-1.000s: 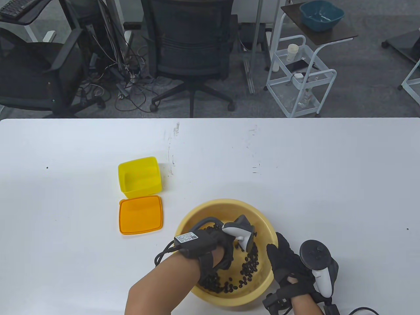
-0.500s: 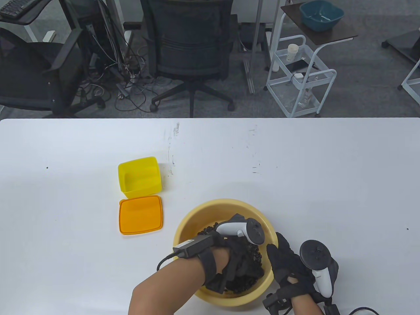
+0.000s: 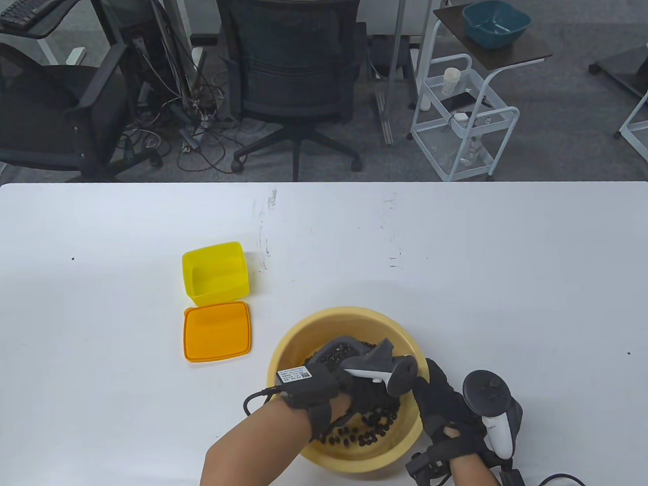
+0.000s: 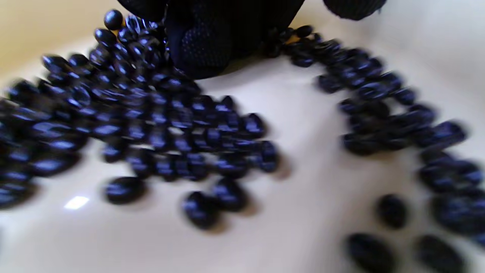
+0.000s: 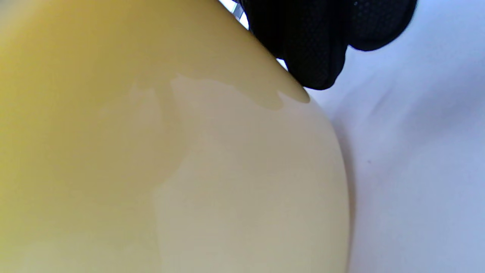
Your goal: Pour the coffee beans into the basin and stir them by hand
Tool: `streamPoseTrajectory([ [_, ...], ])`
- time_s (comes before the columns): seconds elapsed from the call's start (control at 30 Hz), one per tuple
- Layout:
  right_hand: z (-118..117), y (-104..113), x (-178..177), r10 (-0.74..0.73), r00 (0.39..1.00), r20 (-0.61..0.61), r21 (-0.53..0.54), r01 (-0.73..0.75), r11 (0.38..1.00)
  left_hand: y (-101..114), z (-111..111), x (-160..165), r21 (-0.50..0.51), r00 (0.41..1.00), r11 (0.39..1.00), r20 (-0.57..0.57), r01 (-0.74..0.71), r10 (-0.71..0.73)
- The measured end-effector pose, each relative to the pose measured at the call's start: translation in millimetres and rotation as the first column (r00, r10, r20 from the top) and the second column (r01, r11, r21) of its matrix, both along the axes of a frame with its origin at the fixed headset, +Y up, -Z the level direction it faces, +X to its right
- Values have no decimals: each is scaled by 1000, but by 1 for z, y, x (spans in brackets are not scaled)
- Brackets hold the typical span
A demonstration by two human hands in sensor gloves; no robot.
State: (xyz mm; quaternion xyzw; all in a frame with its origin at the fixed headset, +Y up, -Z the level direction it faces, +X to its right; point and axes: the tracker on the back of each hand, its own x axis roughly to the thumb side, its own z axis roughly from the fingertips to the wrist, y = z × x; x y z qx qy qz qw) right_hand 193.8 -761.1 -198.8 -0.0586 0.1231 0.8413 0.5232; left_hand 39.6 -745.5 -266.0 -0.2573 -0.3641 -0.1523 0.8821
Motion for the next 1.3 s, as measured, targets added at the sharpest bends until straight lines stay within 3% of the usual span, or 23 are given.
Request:
streamPoseTrajectory([
  [0.13, 0, 0, 0, -1, 1000, 0, 0, 1, 1000, -2, -5, -5, 145, 976, 966, -52, 216, -210],
  [0.27, 0, 0, 0, 0, 1000, 0, 0, 0, 1000, -5, -8, -12, 144, 933, 923, -102, 357, -345],
  [0.37, 0, 0, 0, 0, 1000, -1, 0, 0, 1000, -10, -11, -20, 29, 872, 880, -152, 475, -466],
  [0.43, 0, 0, 0, 0, 1000, -1, 0, 0, 1000, -23, -17, -23, -81, 851, 866, -163, 493, -500],
  [0.53, 0, 0, 0, -1, 1000, -1, -1, 1, 1000, -27, -18, -28, -257, 825, 832, -168, 492, -540],
  [0.67, 0, 0, 0, 0, 1000, 0, -1, 0, 1000, -38, -15, -31, -486, 859, 794, -153, 365, -488],
  [0.83, 0, -1, 0, 0, 1000, 0, 0, 0, 1000, -45, -12, -25, -646, 918, 746, -179, 161, -354],
  [0.93, 0, -1, 0, 0, 1000, 0, -1, 0, 1000, -46, -13, -20, -734, 949, 678, -243, -42, -203],
  [1.0, 0, -1, 0, 0, 1000, 0, -1, 0, 1000, -46, -15, -18, -751, 947, 644, -294, -146, -128],
  [1.1, 0, -1, 0, 0, 1000, 0, -1, 0, 1000, -44, -19, -13, -724, 940, 646, -339, -241, -30],
  [1.3, 0, -1, 0, 2, 1000, 2, 0, -2, 1000, -38, -30, -13, -596, 898, 702, -415, -389, 145],
])
